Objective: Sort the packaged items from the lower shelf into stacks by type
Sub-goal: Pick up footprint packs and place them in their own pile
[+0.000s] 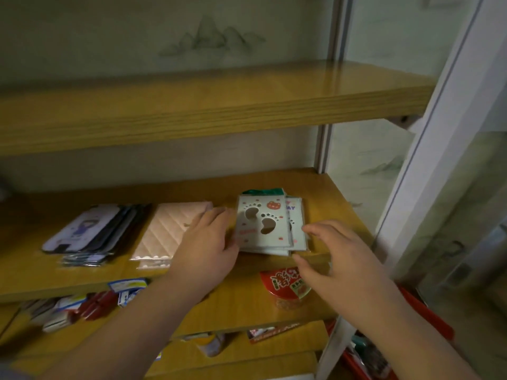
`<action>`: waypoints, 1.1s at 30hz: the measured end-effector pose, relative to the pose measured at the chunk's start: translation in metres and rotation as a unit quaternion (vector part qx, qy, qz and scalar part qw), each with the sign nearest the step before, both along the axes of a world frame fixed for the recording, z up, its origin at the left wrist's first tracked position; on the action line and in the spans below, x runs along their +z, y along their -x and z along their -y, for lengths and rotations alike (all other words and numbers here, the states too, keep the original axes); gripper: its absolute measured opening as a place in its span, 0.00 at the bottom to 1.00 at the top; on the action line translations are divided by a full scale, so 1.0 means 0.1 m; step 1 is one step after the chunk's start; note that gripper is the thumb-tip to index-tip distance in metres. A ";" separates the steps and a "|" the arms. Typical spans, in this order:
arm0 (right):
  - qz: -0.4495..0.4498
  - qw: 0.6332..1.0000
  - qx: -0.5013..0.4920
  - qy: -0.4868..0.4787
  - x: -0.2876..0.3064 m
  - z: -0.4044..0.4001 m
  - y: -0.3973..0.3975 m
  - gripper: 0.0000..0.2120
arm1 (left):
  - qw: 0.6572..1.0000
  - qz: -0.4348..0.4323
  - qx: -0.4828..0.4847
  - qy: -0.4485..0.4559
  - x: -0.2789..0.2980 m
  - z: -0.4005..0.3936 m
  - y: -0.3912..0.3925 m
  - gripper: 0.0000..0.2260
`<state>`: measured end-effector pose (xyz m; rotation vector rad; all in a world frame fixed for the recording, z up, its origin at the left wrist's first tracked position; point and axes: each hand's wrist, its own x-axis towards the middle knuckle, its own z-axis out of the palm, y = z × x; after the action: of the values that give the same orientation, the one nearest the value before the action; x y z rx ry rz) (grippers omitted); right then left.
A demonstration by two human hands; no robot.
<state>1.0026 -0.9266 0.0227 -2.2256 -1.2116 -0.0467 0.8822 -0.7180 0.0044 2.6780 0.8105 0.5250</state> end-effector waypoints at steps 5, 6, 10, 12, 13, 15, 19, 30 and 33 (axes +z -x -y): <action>-0.011 0.998 0.029 -0.047 -0.09 -0.37 0.04 0.26 | 0.998 0.008 0.001 -0.069 0.12 -0.10 0.40 0.23; -0.012 0.998 0.035 -0.050 -0.12 -0.46 0.08 0.25 | 0.997 0.010 0.010 -0.079 0.13 -0.12 0.50 0.21; -0.028 0.995 0.062 -0.078 -0.18 -0.80 0.36 0.20 | 0.995 0.010 0.063 -0.079 0.14 -0.26 0.92 0.20; -0.029 0.992 0.086 -0.084 -0.18 -0.96 0.56 0.19 | 0.993 0.007 0.086 -0.085 0.14 -0.36 1.15 0.20; -0.024 0.992 0.098 -0.079 -0.19 -1.03 0.66 0.19 | 0.991 0.009 0.096 -0.088 0.16 -0.40 1.26 0.20; -0.015 0.991 0.115 -0.064 -0.19 -1.16 0.82 0.20 | 0.989 0.015 0.116 -0.089 0.19 -0.47 1.45 0.20; -0.015 0.989 0.139 -0.051 -0.17 -1.43 1.19 0.21 | 0.986 0.030 0.145 -0.080 0.21 -0.62 1.96 0.21; 0.001 0.982 0.180 -0.058 -0.01 -2.56 3.10 0.24 | 0.966 0.080 0.236 -0.065 0.22 -1.38 4.17 0.23; 0.011 0.979 0.195 -0.051 -0.03 -2.88 3.71 0.24 | 0.961 0.093 0.245 -0.085 0.23 -1.60 4.82 0.23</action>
<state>0.6319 -0.6382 0.0202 -1.8707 -1.5992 0.0221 0.3997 -0.5584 0.0271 2.5108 1.4353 0.9848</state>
